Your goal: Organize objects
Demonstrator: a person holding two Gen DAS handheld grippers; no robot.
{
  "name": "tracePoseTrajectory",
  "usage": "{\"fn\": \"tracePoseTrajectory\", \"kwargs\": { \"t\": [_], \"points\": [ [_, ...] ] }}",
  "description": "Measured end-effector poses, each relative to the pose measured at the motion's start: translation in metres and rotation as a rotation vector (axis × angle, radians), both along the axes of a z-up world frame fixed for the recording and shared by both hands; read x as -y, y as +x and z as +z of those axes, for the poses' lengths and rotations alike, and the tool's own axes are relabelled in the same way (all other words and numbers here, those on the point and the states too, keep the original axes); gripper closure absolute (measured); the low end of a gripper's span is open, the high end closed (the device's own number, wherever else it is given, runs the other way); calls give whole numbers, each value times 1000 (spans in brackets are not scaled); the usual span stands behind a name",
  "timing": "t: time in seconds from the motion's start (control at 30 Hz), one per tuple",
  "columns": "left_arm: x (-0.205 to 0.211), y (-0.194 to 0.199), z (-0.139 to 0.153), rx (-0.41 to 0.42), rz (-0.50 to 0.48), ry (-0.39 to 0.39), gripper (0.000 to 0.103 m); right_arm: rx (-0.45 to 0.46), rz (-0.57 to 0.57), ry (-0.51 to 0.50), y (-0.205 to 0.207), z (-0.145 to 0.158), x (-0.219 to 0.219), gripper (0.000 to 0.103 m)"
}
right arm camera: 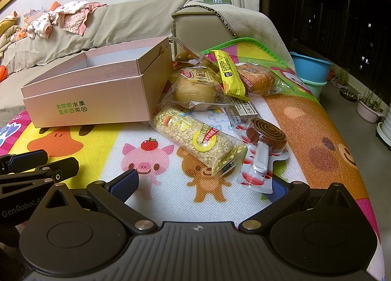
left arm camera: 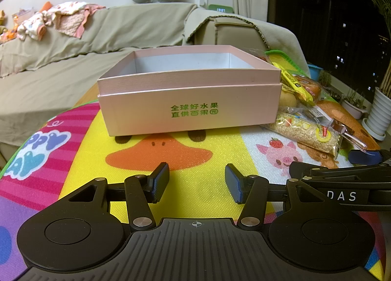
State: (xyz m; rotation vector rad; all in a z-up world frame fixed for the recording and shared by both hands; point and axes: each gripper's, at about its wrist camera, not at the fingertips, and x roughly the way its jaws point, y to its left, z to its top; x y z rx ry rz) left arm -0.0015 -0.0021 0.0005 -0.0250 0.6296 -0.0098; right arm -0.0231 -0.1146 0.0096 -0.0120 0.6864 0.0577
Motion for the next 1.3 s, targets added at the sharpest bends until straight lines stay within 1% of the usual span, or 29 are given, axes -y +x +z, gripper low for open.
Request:
{"fn": "tracePoseTrajectory", "kwargs": {
  "t": [0.83,1.2,1.3],
  "points": [
    [-2,0,1,0,1,-3,47,0,0,-12,0,0,-3,0],
    [1,1,-1,-1,2,24,47,-1,1,-13,1,3,-2,0],
    [3,1,-1,-1,3,33,46,-1,-2,6,1,1,3,0]
  ]
}}
